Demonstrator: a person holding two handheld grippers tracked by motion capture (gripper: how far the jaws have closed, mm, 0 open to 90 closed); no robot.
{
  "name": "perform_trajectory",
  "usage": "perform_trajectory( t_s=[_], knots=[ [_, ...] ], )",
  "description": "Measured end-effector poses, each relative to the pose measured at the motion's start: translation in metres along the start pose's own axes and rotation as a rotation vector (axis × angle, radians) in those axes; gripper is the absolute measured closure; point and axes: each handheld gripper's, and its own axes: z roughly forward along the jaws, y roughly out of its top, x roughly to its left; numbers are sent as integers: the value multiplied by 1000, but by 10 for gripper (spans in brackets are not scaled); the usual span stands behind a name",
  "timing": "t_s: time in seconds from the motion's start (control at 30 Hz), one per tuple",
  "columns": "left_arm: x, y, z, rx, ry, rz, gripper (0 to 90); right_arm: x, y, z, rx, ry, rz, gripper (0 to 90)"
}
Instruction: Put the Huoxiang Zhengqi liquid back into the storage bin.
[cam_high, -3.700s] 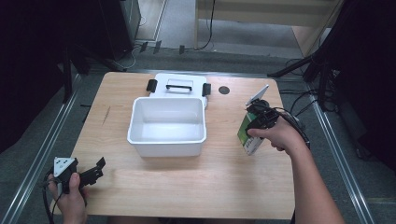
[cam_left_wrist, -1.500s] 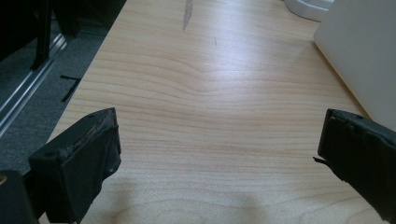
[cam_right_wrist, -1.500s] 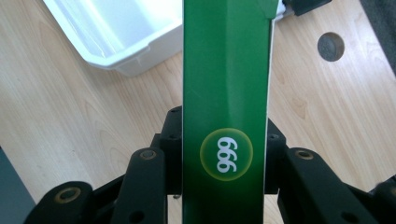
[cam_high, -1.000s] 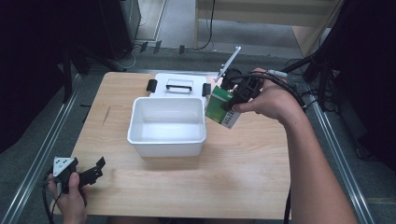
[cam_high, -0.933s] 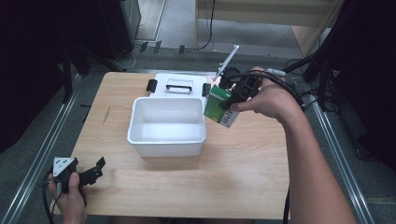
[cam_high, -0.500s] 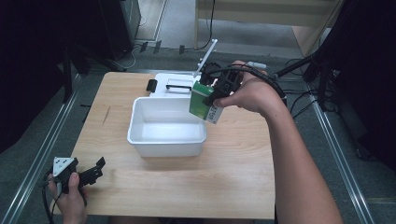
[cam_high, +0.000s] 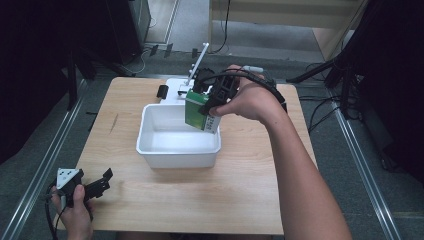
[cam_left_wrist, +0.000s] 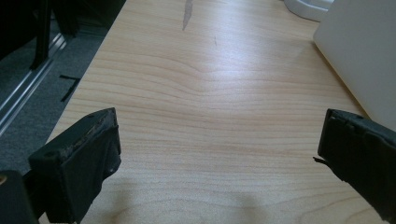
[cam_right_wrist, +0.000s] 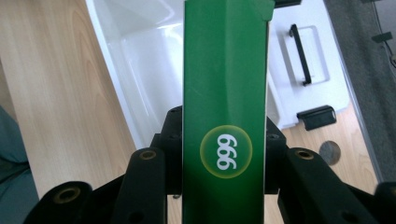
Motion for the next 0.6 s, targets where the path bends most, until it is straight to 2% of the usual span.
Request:
perform_trajectory(
  t_s=[0.3, 0.6],
  knots=[
    [0, 0, 0, 1, -1, -1, 0, 7, 9, 15, 4, 31, -52, 644],
    [1, 0, 0, 2, 0, -1, 0, 5, 0, 31, 38, 46, -111, 643]
  ],
)
